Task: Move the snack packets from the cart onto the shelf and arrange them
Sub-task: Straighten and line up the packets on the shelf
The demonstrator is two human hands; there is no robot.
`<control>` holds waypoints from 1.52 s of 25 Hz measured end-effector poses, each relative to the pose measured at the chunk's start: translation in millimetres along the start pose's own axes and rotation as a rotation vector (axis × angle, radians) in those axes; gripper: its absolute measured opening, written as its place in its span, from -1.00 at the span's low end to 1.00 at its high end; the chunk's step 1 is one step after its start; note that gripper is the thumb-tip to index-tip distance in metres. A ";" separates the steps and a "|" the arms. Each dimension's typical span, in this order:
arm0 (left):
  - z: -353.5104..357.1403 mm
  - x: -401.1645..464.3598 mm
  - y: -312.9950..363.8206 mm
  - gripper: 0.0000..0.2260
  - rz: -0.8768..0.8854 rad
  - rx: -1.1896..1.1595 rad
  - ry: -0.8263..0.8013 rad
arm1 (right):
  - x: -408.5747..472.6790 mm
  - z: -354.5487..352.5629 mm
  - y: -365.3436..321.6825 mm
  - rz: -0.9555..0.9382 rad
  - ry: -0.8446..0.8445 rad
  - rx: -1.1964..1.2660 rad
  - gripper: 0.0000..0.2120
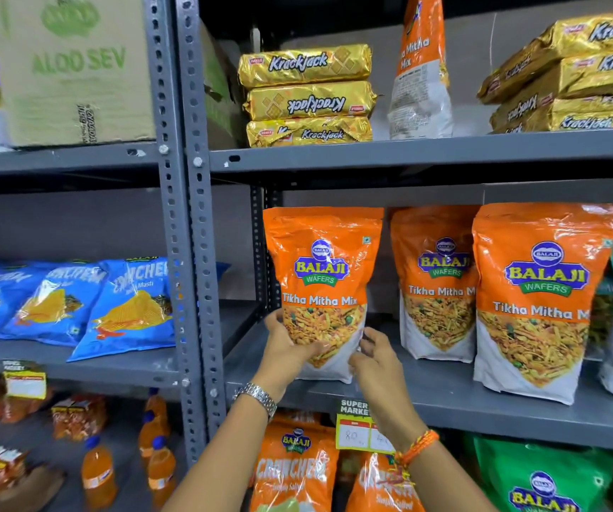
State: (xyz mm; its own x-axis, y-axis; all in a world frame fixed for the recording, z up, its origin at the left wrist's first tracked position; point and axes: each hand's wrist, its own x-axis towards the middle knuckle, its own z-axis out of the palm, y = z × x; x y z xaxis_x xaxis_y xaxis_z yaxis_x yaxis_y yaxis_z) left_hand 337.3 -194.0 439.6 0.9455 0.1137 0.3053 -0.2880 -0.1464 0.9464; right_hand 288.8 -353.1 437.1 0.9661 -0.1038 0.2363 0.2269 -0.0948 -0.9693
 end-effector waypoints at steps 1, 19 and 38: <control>-5.3 0.8 -1.1 -0.24 -0.001 0.013 0.029 | 3.1 4.4 0.6 0.008 -0.021 0.023 -0.60; -27.3 0.9 3.8 -0.18 -0.019 0.174 0.054 | 120.8 -2.6 -105.3 -0.274 0.211 0.109 -0.83; -5.1 -23.0 13.5 0.05 0.059 0.206 0.378 | 3.1 -97.4 -34.1 -0.430 0.283 -0.044 -0.78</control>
State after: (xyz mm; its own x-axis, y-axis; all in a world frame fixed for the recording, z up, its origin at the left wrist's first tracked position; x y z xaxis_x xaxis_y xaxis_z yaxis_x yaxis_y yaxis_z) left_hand 310.8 -193.6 445.9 0.7953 0.4454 0.4114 -0.2668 -0.3522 0.8971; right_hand 272.1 -446.6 477.6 0.7138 -0.3098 0.6281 0.5853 -0.2286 -0.7780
